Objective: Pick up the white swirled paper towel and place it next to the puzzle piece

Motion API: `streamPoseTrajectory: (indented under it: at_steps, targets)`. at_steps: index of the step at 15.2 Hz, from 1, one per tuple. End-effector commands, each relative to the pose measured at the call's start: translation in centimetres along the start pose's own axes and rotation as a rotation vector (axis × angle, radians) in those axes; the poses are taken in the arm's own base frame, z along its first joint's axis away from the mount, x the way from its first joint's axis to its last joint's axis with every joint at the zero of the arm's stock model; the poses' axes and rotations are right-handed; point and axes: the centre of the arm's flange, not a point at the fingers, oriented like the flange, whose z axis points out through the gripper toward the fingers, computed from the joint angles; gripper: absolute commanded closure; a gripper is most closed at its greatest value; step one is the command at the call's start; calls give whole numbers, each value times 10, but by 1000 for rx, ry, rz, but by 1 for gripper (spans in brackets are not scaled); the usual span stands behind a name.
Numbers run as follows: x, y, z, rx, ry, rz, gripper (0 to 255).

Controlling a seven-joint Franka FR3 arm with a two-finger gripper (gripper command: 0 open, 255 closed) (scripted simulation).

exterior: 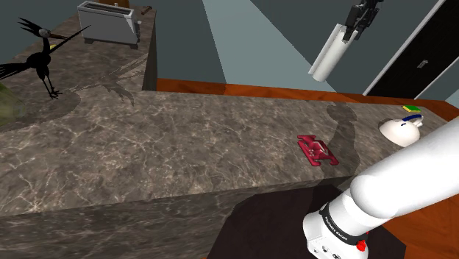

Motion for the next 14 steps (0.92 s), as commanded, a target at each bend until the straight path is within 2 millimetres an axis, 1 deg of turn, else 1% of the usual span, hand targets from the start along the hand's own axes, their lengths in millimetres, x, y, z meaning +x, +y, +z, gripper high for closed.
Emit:
streamPoseTrajectory:
  at_steps: [1, 2, 3, 14]
  targets:
    - [-5, 26, 3, -1, 0, -2, 255]
    - [-7, 39, 4, -1, 0, -2, 255]
    - [-8, 46, 4, -1, 0, -2, 255]
    - [-3, 42, 62, -1, 0, -2, 255]
